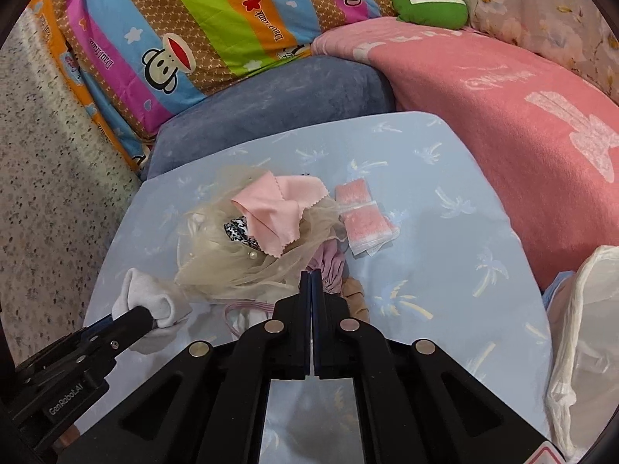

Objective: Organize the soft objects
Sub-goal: 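Grasp the lilac strappy garment with the right gripper while the left gripper holds the sock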

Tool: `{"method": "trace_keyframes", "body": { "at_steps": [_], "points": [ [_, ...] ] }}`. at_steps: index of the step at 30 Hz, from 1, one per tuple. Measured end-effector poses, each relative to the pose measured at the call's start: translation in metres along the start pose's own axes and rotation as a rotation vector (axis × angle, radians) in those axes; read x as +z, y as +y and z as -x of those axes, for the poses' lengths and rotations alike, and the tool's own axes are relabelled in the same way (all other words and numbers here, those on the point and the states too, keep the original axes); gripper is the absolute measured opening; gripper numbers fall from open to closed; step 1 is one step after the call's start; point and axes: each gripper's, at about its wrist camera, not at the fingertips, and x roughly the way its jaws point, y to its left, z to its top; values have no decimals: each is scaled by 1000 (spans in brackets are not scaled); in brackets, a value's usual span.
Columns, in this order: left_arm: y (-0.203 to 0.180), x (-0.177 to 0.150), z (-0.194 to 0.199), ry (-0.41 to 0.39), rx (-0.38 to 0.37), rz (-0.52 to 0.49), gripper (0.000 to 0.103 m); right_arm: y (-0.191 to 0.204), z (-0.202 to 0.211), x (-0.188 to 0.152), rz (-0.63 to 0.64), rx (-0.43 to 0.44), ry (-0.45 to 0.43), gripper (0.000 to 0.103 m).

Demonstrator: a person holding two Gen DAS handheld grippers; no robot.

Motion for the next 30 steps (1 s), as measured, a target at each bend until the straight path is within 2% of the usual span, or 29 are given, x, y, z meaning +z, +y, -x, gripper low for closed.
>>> {"method": "trace_keyframes", "body": {
  "at_steps": [4, 6, 8, 13, 21, 23, 25, 28, 30],
  "points": [
    [-6, -2, 10, -20, -4, -9, 29, -2, 1, -1, 22, 5, 15, 3],
    [-5, -3, 10, -22, -2, -12, 29, -5, -5, -3, 18, 12, 33, 18],
    [-4, -3, 7, -18, 2, -9, 29, -8, -15, -6, 10, 16, 46, 24],
    [0, 1, -4, -4, 13, -5, 29, -12, -45, -11, 11, 28, 99, 24],
    [1, 4, -17, 12, 14, -7, 29, -13, -74, -8, -21, 64, 121, 26],
    [0, 4, -19, 18, 13, -7, 29, -14, -75, -8, -30, 71, 125, 25],
    [-1, 3, -18, 17, 15, -10, 29, -14, -71, -7, -30, 74, 116, 20],
    [-3, 3, -14, 12, 16, -10, 29, -11, -58, -3, -9, 70, 96, 2],
    [-4, 4, -10, 5, 15, -8, 29, -9, -44, 0, -5, 77, 72, 1]
  ]
}}
